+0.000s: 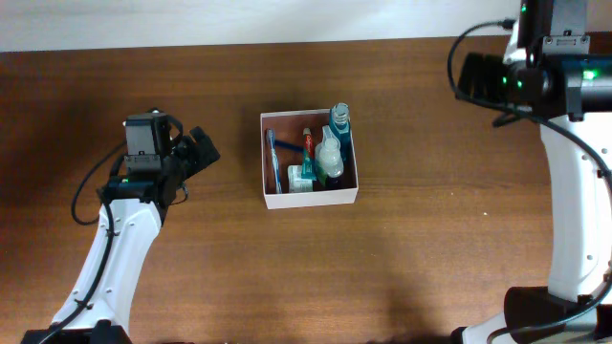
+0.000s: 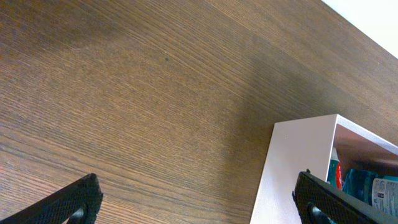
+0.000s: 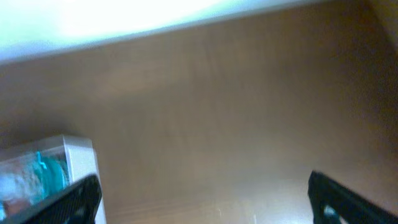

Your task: Pack container

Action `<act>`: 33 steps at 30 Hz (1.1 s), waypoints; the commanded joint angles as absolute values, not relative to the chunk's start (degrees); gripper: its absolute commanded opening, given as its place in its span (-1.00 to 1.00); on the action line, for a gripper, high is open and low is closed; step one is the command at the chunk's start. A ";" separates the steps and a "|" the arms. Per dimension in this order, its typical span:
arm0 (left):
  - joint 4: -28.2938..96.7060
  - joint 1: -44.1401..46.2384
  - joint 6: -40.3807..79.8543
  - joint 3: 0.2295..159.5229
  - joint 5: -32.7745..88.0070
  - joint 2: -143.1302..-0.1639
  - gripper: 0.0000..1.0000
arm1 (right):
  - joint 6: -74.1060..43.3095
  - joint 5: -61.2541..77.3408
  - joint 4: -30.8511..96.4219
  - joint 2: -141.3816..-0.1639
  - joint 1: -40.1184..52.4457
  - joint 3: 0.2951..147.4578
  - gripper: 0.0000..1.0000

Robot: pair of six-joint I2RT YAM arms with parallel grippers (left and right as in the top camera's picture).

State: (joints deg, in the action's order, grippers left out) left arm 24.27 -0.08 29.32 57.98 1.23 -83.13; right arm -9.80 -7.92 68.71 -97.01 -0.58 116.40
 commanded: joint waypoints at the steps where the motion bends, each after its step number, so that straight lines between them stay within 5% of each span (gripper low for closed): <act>1: 24.32 -0.16 28.62 58.43 1.06 -82.37 0.99 | -8.82 -6.79 57.58 -92.47 2.98 116.07 0.97; 11: 24.32 -0.16 28.62 58.43 1.06 -82.37 0.98 | 7.79 -5.58 28.14 -79.11 14.26 101.71 0.97; 23: 24.32 -0.16 28.62 58.43 1.06 -82.37 0.98 | 8.08 -4.95 -8.36 -44.42 8.78 41.45 0.97; 33: 24.32 -0.16 28.62 58.43 1.06 -82.37 0.99 | 2.44 -4.73 -21.26 -20.86 3.64 11.00 0.97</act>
